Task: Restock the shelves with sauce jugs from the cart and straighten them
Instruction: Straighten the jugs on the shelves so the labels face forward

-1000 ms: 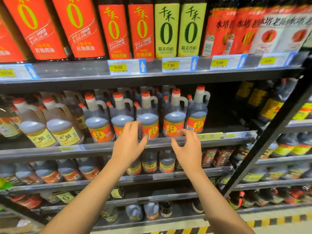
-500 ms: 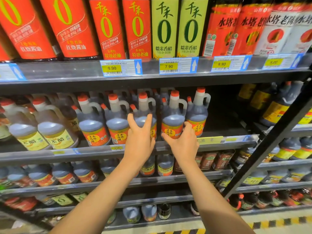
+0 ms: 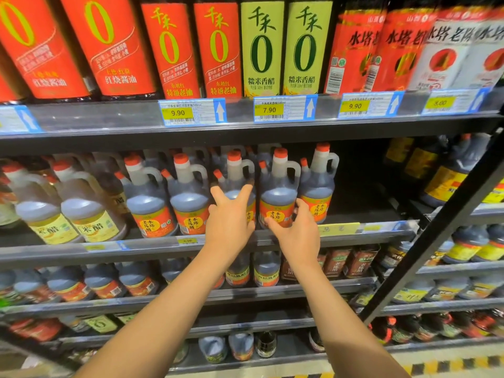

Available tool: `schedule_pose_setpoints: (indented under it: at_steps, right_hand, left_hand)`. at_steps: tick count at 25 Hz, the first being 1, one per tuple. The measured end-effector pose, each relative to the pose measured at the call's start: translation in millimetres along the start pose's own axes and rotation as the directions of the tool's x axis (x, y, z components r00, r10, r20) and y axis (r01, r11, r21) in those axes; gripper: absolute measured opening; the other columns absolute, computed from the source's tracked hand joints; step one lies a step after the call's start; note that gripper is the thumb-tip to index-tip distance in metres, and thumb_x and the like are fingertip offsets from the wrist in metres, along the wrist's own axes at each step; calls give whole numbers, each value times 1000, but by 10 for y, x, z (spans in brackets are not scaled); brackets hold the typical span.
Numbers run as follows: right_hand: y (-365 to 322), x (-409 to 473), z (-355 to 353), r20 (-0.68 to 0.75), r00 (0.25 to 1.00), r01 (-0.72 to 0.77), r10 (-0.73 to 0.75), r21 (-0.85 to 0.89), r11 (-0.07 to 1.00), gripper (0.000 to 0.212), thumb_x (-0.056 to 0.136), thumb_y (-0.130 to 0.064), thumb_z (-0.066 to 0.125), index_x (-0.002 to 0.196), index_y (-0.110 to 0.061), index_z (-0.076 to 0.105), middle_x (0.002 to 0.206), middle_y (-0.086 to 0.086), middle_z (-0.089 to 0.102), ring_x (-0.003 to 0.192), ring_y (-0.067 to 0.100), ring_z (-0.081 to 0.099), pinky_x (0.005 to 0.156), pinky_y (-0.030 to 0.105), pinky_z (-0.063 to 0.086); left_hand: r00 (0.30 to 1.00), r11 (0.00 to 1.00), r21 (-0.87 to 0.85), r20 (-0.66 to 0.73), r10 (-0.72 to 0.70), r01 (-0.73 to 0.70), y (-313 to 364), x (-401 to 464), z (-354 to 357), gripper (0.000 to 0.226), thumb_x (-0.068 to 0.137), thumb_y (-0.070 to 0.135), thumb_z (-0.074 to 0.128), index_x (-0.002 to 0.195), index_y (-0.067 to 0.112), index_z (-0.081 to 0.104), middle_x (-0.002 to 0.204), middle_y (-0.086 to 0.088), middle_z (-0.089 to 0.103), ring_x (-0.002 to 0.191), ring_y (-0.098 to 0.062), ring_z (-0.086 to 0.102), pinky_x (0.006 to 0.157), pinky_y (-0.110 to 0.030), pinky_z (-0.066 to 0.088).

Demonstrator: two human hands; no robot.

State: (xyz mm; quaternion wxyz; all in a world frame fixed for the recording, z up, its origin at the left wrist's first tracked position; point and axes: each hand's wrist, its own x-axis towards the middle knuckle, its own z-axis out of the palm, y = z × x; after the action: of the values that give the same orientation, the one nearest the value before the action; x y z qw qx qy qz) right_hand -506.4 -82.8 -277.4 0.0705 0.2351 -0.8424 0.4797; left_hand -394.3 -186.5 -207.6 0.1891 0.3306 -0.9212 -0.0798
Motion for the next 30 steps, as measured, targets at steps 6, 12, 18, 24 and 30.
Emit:
schedule_pose_setpoints:
  at_steps: [6,12,18,24,30]
  right_hand:
    - [-21,-4,-17,-17,1000,-9,9,-18,1000,86,70,-55,86,138,-22,44,124,2,63,114,25,63,88,50,57]
    - [29,50,-111,48,999,26,-26,-19,999,84,69,-56,86,136,-24,47,124,-2,68,114,21,65,82,46,60]
    - [-5,-7,-100,39,999,15,-15,-16,1000,87,72,-52,85,140,-20,40,126,4,64,115,25,64,83,48,59]
    - [-172,-86,-13,-22,1000,-16,11,-233,972,110,67,-63,84,148,-12,28,132,14,52,115,34,61,91,50,55]
    - [-150,-79,46,-63,998,-36,22,-221,975,99,73,-59,82,146,-12,33,126,13,55,112,35,62,93,52,52]
  left_hand:
    - [999,998,56,3,40,-41,-44,99,81,85,80,13,80,143,39,29,127,-19,31,75,-40,63,68,-41,57]
    - [989,990,3,53,140,-140,-205,107,-5,83,86,11,74,150,39,29,137,-24,30,57,-27,47,67,-38,53]
    - [990,991,-16,52,133,-132,-272,37,120,89,91,24,71,157,43,15,136,-21,35,57,-27,52,61,-37,56]
    - [996,997,-5,34,81,-81,-200,46,93,90,84,30,80,152,41,22,125,-17,41,57,-25,49,58,-34,51]
    - [991,991,-37,45,126,-125,-267,60,100,90,86,21,78,152,42,22,129,-20,41,65,-32,59,61,-38,54]
